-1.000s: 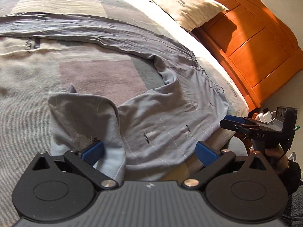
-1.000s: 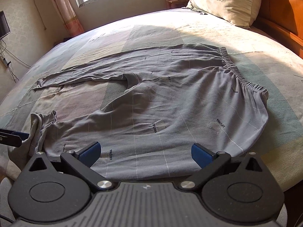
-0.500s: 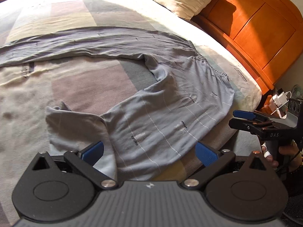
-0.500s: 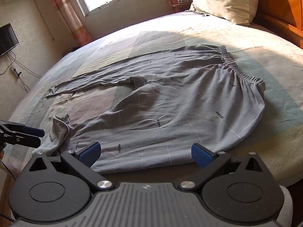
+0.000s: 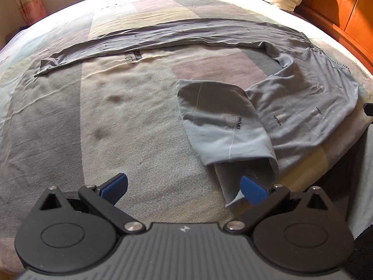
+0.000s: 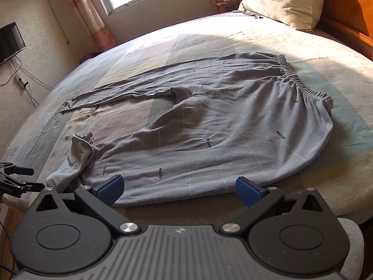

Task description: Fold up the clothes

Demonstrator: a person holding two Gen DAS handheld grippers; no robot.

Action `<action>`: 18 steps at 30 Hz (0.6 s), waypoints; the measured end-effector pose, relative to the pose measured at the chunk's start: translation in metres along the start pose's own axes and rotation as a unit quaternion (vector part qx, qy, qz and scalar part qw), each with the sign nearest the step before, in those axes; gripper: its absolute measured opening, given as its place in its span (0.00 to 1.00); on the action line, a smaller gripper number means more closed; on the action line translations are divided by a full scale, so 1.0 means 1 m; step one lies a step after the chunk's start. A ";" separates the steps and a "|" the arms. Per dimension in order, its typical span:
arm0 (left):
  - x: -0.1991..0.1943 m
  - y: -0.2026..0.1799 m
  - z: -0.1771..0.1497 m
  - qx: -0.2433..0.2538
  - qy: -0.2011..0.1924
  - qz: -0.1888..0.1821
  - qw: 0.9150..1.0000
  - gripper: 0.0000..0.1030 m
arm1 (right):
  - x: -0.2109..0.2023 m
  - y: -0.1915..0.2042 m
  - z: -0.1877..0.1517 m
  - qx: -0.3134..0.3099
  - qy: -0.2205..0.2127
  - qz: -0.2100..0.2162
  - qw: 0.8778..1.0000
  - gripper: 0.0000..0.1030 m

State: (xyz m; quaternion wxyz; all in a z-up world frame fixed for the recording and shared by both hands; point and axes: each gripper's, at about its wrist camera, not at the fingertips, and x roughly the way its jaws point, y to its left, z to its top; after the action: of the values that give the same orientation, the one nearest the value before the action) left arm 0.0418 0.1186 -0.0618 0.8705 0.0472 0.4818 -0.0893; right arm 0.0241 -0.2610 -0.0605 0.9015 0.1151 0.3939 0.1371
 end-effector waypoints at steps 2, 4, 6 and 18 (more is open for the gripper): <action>0.008 -0.002 -0.002 0.003 -0.010 -0.002 1.000 0.99 | 0.003 0.005 0.000 -0.001 0.001 -0.009 1.000 1.00; 0.014 -0.001 0.000 -0.004 -0.026 -0.003 1.000 0.99 | 0.004 0.010 0.001 -0.004 0.000 -0.016 1.000 1.00; 0.017 0.000 0.002 -0.014 -0.043 -0.005 0.999 0.99 | 0.004 0.015 0.003 -0.008 0.000 -0.021 1.000 1.00; 0.025 -0.013 0.003 0.043 -0.129 0.048 0.989 0.99 | 0.017 0.025 0.006 -0.022 0.018 -0.042 0.999 1.00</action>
State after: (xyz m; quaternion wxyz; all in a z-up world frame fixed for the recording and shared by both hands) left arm 0.0547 0.1030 -0.0817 0.9259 0.0958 0.3580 -0.0731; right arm 0.0355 -0.2326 -0.0602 0.9015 0.0756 0.4117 0.1099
